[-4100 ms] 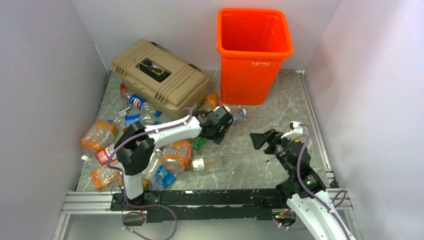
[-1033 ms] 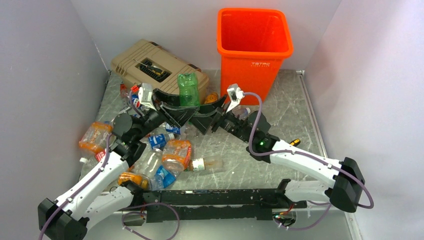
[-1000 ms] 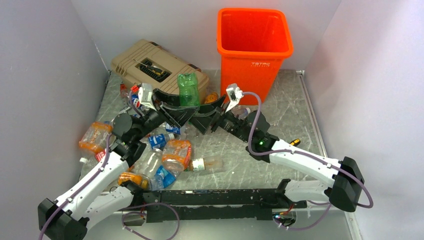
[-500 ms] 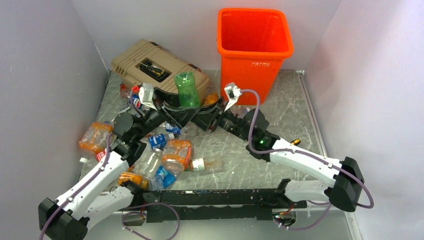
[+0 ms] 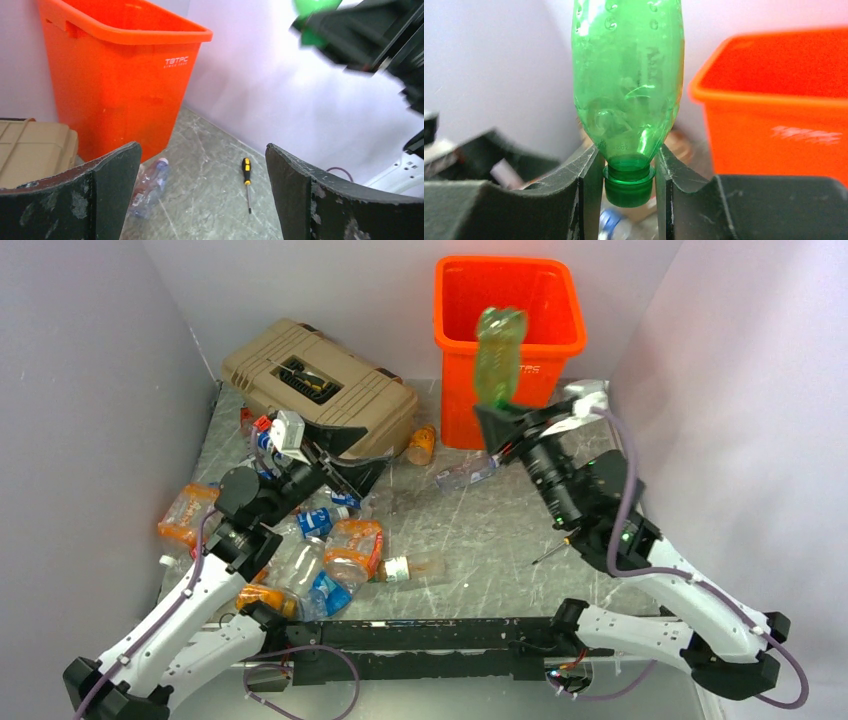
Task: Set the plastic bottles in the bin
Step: Place the plastic bottle in the trash bin.
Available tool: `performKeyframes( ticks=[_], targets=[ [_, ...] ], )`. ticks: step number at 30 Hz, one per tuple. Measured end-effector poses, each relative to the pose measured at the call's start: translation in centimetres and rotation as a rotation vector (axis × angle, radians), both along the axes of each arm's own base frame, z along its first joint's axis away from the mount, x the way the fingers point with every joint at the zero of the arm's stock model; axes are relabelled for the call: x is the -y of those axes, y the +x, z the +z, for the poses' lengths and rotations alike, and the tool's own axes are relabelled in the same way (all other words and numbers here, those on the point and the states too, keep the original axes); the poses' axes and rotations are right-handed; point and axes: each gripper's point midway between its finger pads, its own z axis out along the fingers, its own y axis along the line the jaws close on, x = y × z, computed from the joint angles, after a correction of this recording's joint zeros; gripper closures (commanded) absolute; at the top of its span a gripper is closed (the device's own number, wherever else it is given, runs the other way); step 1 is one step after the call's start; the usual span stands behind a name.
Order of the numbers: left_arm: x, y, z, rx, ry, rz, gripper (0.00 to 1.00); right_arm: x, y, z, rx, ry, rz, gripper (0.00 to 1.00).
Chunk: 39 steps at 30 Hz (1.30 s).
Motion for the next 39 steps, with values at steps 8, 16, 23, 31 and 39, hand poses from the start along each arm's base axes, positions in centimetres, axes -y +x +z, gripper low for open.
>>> performKeyframes(
  ticks=[8, 16, 23, 31, 39],
  targets=[
    [0.6, 2.3, -2.7, -0.076, 0.089, 0.042, 0.01, 8.1, 5.5, 8.0, 0.106, 0.035, -0.461, 1.00],
    [1.4, 4.1, -6.0, -0.176, 0.178, 0.058, 0.02, 9.6, 18.8, 5.2, 0.025, -0.041, -0.689, 1.00],
    [1.7, 4.6, -6.8, -0.198, 0.191, 0.057, 0.02, 8.7, 27.3, 2.0, -0.079, -0.101, -0.682, 1.00],
    [1.5, 4.8, -7.4, -0.221, 0.203, 0.076, 0.02, 10.7, 31.6, -1.2, -0.206, -0.083, -0.678, 0.33],
    [1.5, 5.0, -7.8, -0.231, 0.209, 0.080, 0.02, 9.8, 32.0, -3.1, -0.269, -0.103, -0.629, 0.05]
  ],
)
